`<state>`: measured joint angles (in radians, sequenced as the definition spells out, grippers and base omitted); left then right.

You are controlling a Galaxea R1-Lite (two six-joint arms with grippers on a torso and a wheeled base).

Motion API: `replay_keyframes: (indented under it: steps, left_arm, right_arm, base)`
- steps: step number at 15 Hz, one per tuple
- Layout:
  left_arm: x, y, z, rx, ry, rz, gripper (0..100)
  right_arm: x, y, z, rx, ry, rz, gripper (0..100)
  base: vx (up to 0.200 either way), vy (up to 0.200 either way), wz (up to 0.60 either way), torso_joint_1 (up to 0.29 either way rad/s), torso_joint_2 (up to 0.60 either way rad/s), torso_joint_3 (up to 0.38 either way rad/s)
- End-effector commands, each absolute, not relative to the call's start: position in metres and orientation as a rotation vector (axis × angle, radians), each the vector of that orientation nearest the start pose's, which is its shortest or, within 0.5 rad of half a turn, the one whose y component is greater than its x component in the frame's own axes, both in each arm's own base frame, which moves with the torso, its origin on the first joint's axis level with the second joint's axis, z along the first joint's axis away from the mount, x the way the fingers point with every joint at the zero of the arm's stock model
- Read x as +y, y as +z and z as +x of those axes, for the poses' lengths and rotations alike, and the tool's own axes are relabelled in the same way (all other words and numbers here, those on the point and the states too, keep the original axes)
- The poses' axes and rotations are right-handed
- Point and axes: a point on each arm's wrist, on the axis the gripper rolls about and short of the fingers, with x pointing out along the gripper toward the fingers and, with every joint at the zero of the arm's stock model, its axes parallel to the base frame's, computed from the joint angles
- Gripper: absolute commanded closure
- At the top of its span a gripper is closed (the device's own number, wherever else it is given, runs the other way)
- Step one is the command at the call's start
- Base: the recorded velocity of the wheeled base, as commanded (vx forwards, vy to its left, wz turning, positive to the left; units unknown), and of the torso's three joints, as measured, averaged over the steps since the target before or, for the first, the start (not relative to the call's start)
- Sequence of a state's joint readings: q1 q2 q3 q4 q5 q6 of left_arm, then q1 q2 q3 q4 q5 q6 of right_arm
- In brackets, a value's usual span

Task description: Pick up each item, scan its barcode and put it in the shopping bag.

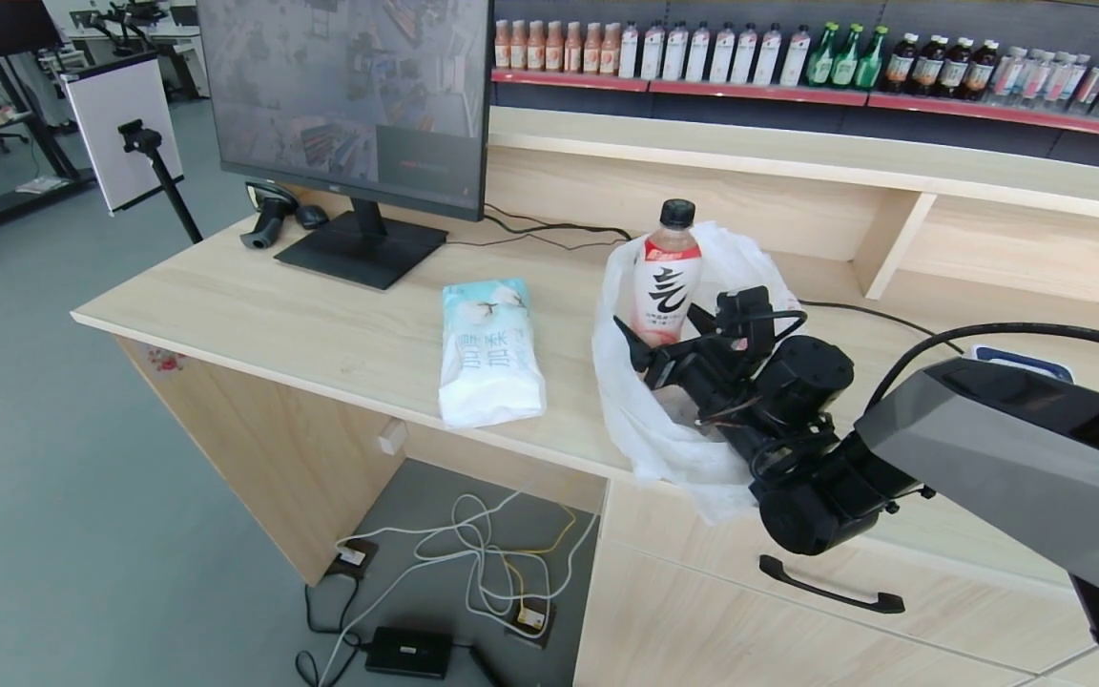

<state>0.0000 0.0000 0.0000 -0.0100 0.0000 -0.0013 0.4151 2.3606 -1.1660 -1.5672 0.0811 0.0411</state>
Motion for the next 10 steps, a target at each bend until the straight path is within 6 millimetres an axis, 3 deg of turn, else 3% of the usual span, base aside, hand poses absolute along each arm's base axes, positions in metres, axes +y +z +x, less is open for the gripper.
replay_keyframes:
  steps: [1,10]
  left_arm:
    - [0.0,0.077,-0.023,-0.011,0.0,-0.002,0]
    - [0.0,0.076,-0.023,-0.006,0.002,-0.005,0]
  right_arm:
    - [0.178,0.121,0.401,-0.373,0.497,0.105,0]
    - [0.166,0.165,0.376,-0.446,0.488,0.094,0]
  base:
    - [0.0,0.0,0.0,0.0,0.0,0.0]
    - [0.0,0.0,0.0,0.0,0.0,0.0]
